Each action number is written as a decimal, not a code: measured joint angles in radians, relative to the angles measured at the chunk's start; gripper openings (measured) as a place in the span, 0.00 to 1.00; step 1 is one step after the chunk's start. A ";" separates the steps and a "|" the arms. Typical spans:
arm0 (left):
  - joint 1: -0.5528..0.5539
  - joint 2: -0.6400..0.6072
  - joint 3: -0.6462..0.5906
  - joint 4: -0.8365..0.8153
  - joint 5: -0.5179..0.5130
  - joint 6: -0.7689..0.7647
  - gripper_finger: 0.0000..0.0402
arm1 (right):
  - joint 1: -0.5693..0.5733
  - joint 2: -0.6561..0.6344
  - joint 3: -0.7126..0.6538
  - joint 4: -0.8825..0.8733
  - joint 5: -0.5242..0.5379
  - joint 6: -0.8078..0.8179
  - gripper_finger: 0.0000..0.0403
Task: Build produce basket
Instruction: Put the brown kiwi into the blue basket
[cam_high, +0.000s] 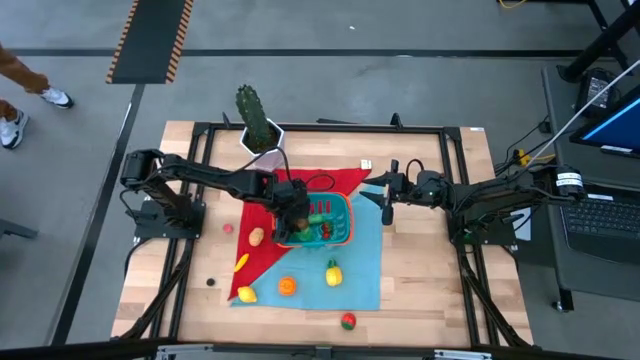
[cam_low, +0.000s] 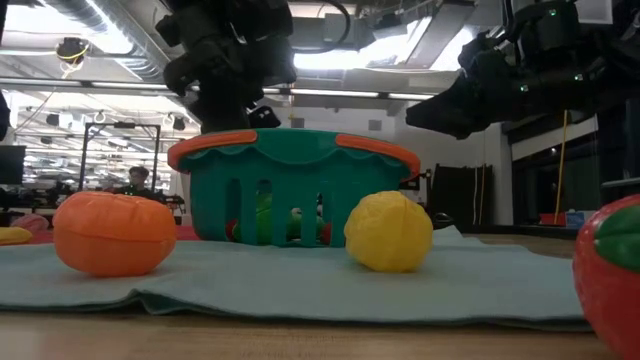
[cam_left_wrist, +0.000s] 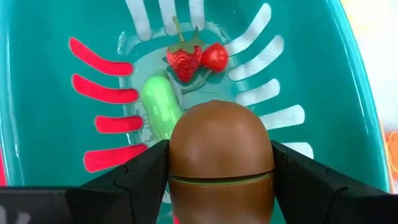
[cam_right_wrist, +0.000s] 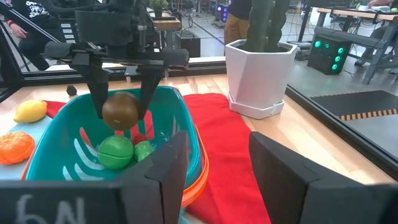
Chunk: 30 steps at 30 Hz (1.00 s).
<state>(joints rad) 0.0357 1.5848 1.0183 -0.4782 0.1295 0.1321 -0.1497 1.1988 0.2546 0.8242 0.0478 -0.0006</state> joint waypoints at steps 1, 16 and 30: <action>-0.001 0.000 0.000 0.000 0.000 -0.010 0.62 | 0.000 0.000 0.000 0.000 0.000 0.000 0.43; -0.001 0.000 -0.001 -0.001 -0.004 -0.072 0.62 | 0.000 0.000 0.000 -0.026 0.000 0.000 0.43; -0.001 0.000 -0.002 0.018 -0.070 -0.024 0.62 | 0.000 0.000 0.000 -0.026 0.000 0.000 0.43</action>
<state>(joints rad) 0.0345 1.5845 1.0168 -0.4606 0.0599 0.1085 -0.1493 1.1992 0.2546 0.7981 0.0477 -0.0002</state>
